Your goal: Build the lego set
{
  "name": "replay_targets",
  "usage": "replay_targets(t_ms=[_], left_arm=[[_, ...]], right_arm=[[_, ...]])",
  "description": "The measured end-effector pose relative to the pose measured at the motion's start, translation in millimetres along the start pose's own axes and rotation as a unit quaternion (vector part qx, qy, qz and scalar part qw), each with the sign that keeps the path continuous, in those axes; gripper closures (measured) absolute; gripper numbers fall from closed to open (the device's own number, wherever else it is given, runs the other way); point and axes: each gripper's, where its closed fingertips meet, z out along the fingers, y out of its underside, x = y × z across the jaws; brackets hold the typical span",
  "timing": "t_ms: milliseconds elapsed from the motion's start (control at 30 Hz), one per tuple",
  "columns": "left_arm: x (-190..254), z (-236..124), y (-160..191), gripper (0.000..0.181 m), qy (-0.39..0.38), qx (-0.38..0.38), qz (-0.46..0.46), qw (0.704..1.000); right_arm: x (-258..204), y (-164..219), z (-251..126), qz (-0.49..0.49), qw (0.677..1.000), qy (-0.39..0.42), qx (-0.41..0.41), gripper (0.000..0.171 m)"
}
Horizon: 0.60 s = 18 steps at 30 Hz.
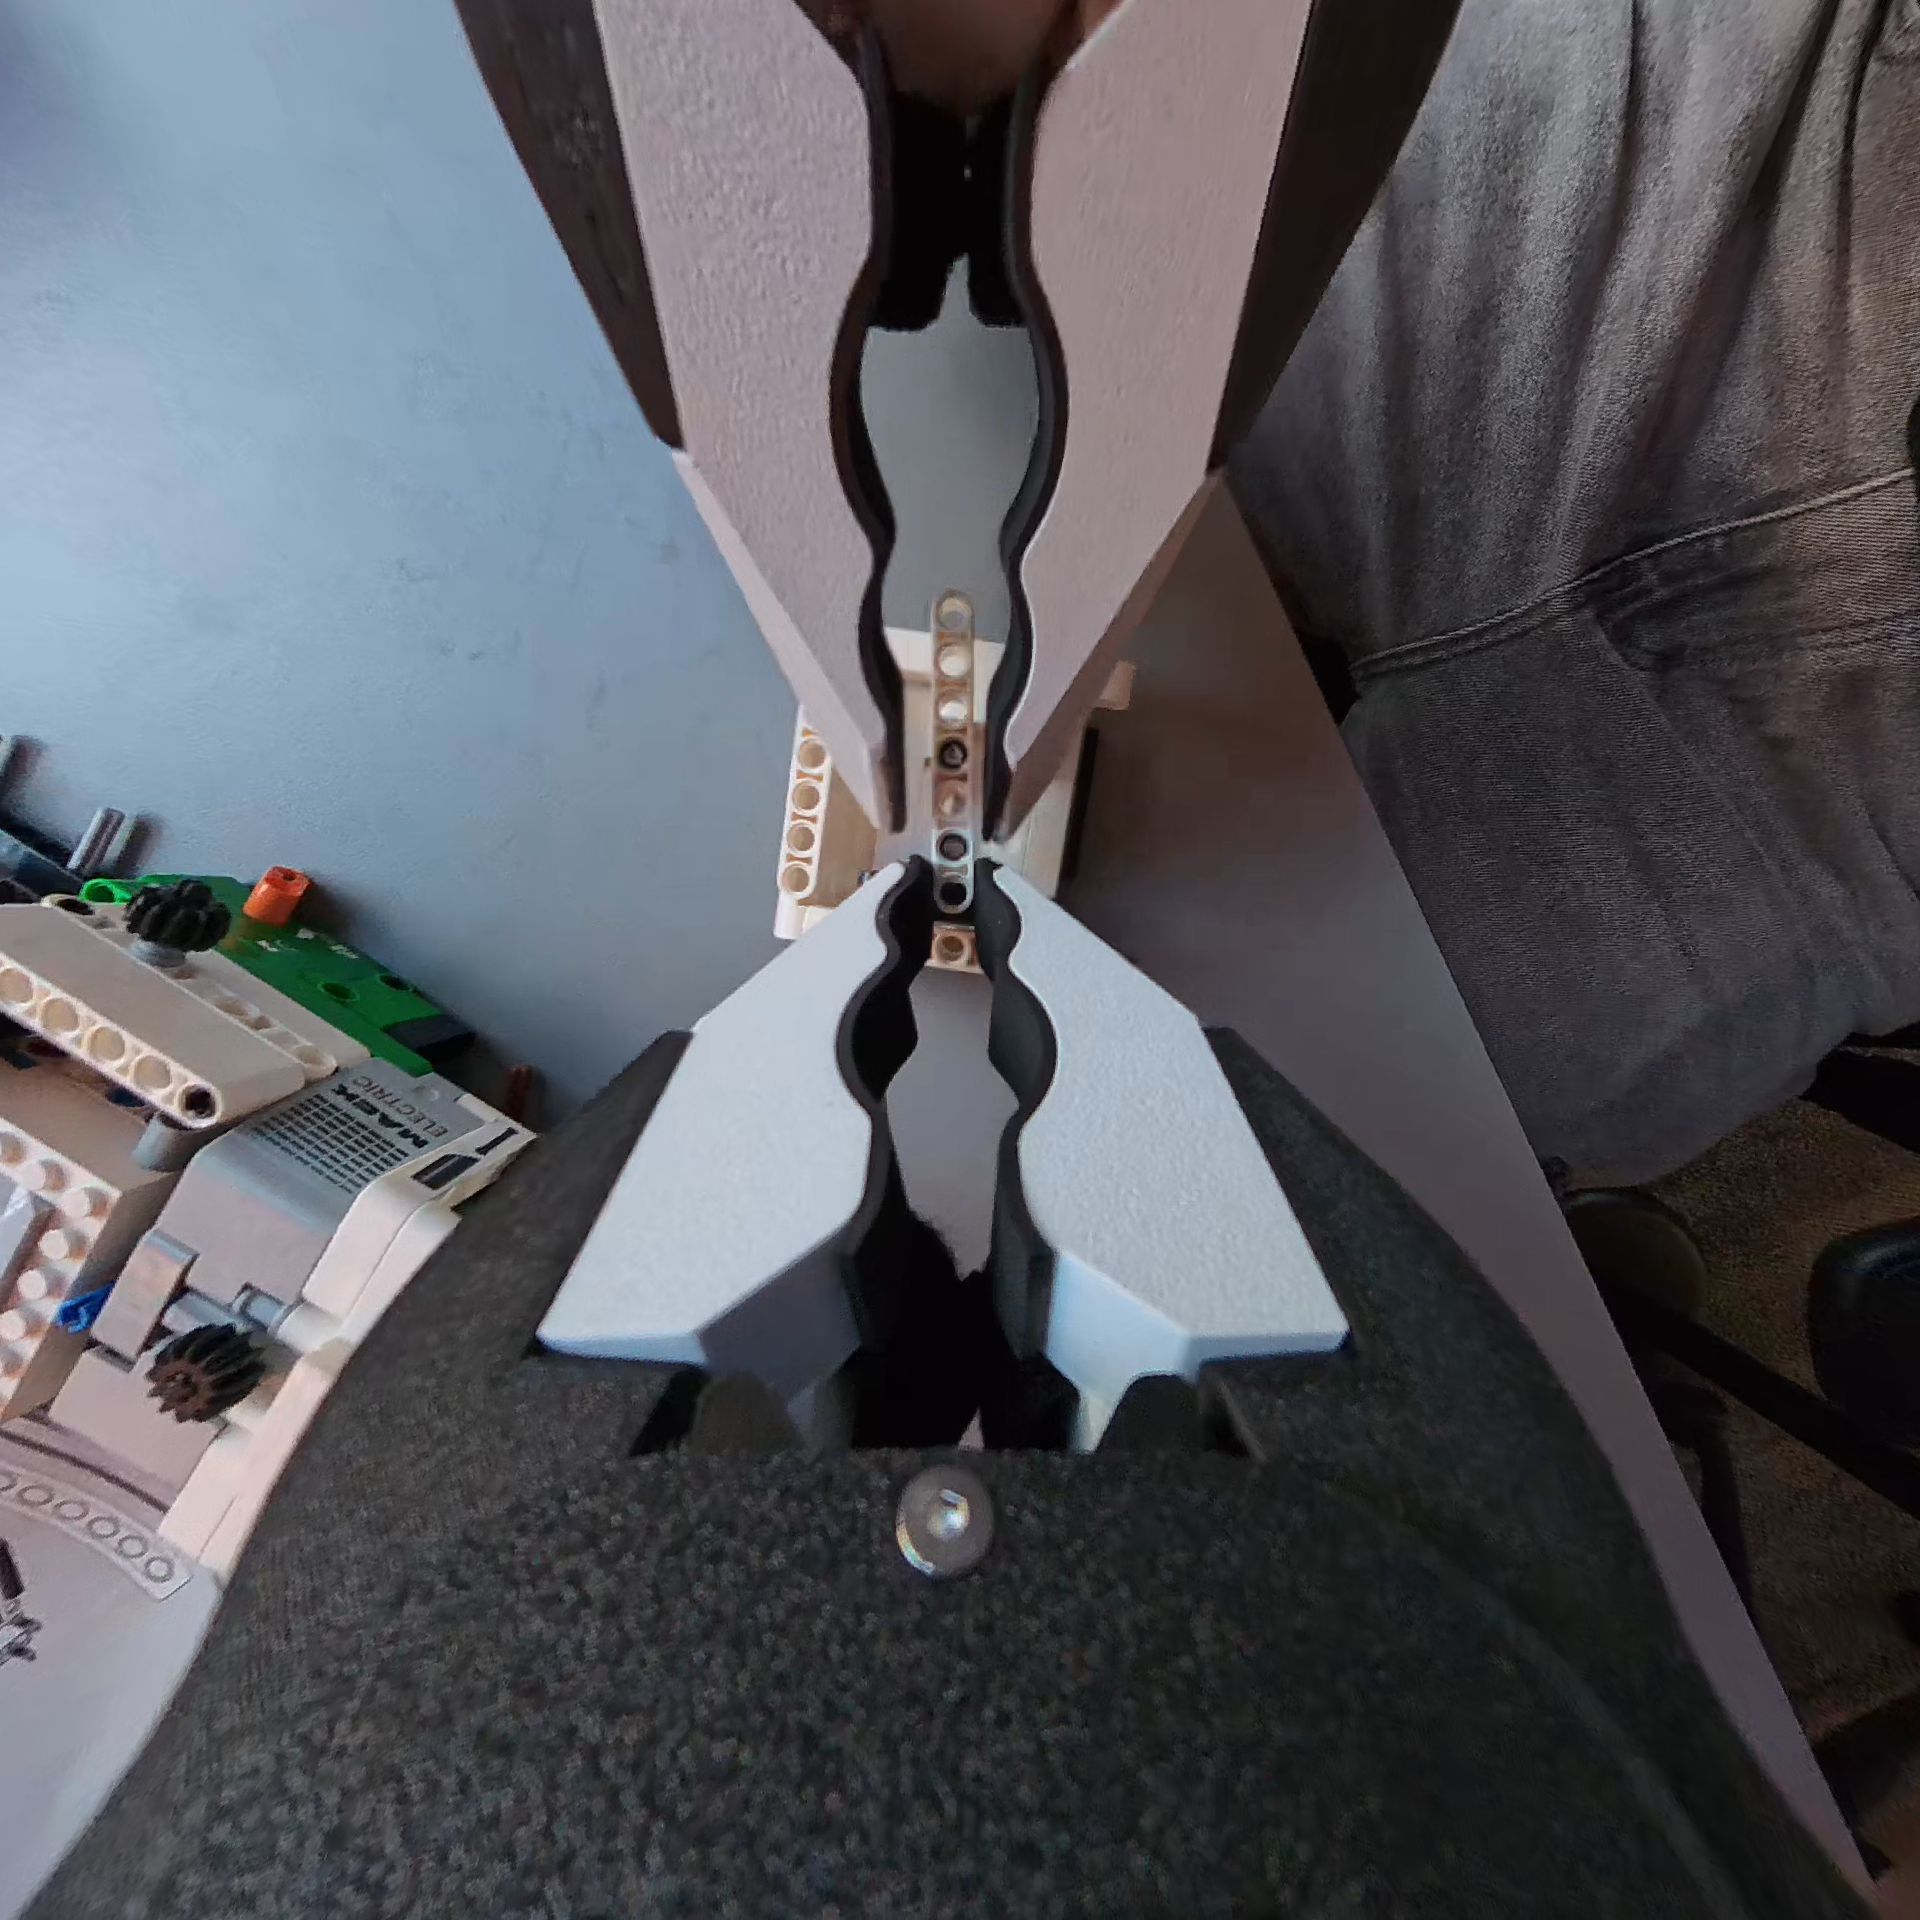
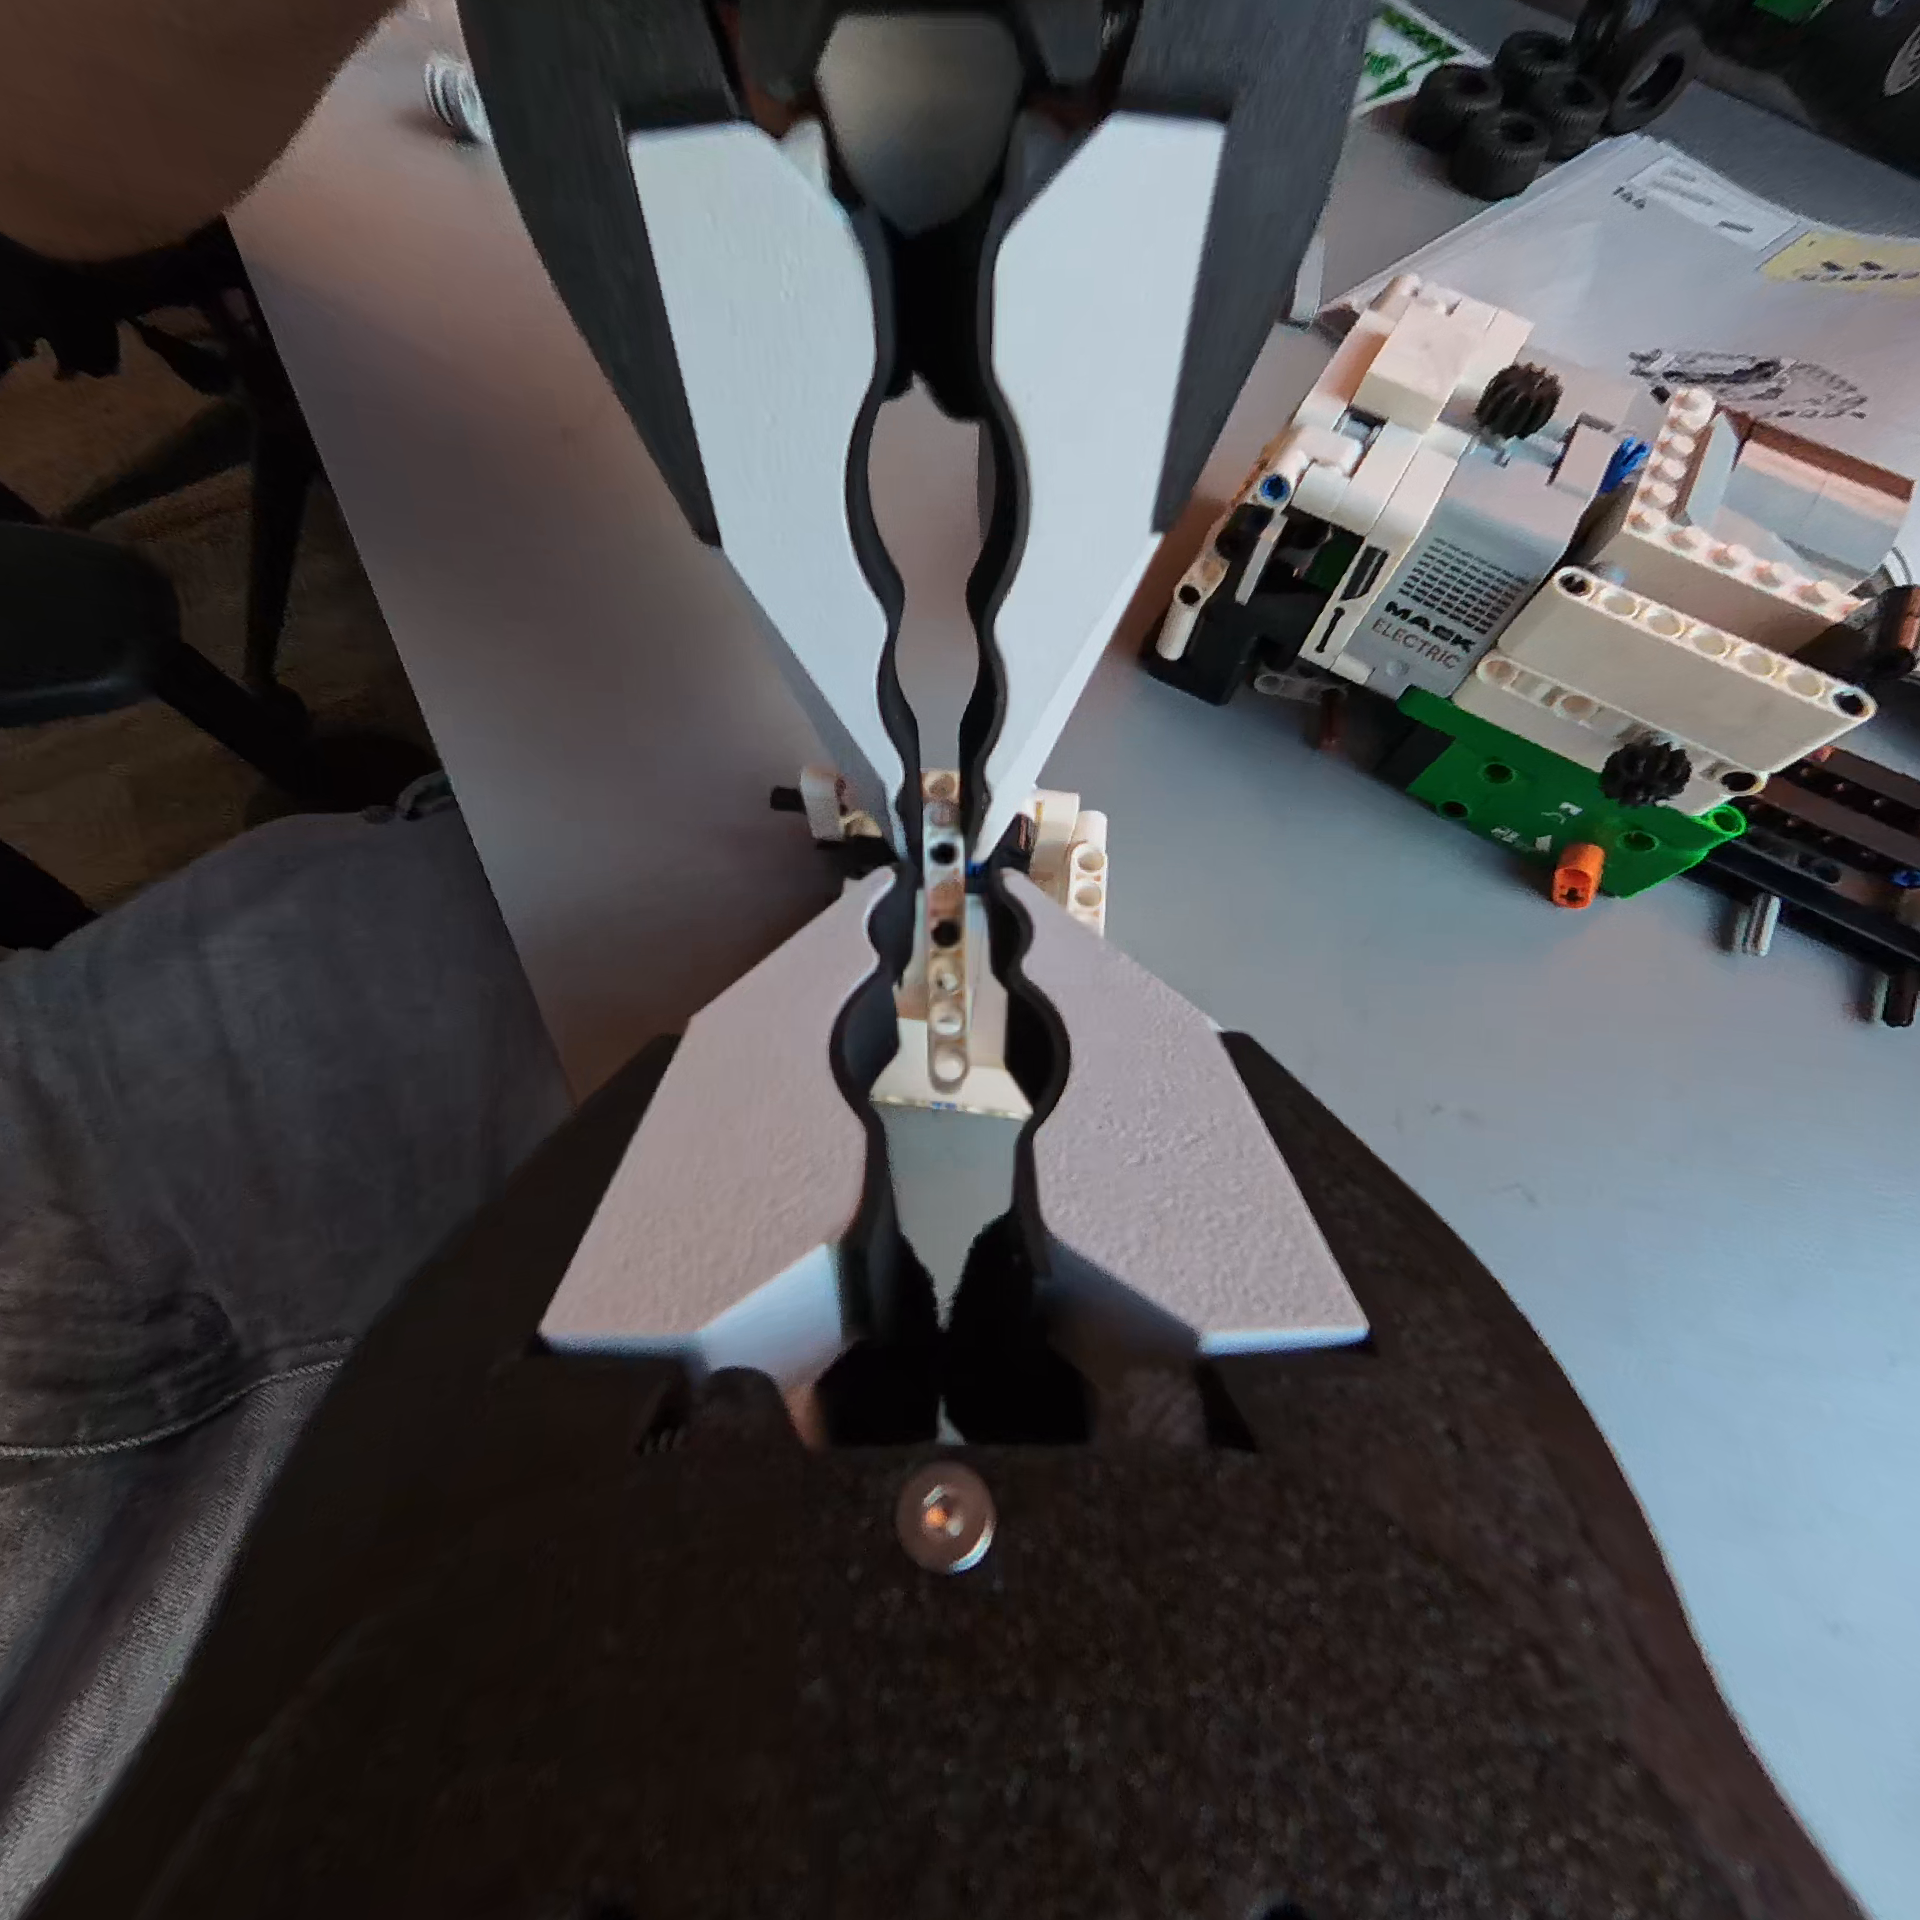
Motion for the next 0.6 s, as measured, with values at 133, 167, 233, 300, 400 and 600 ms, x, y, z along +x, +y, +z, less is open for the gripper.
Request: replay_targets(t_ms=[133,167,233,300,400,600], left_arm=[[-3.5,2.0,0.2,0.175,-0.007,0.000,0.000,1.000],[-4.6,2.0,0.2,0.175,-0.009,0.000,0.000,1.000],[-3.9,1.8,-0.1,0.175,-0.004,0.005,-0.001,1.000],[-3.6,-0.3,-1.6,0.175,-0.002,0.013,0.000,1.000],[-3.9,-1.2,-0.5,0.175,0.001,0.010,0.004,1.000],[-11.6,-2.1,-1.9,0.175,-0.012,0.023,-0.003,1.000]], right_arm=[[0.6,-2.3,-0.9,0.006,1.000,-0.007,-0.002,0.165],[1.4,-1.7,-0.6,0.006,1.000,-0.004,-0.005,0.165],[1.3,-1.3,-0.8,0.000,1.000,-0.003,-0.008,0.165],[1.7,-1.4,-0.8,-0.004,1.000,0.003,-0.011,0.163],[1.1,-1.6,0.8,0.006,1.000,-0.005,-0.013,0.165],[7.2,-0.7,1.3,0.015,1.000,0.004,-0.014,0.165]])
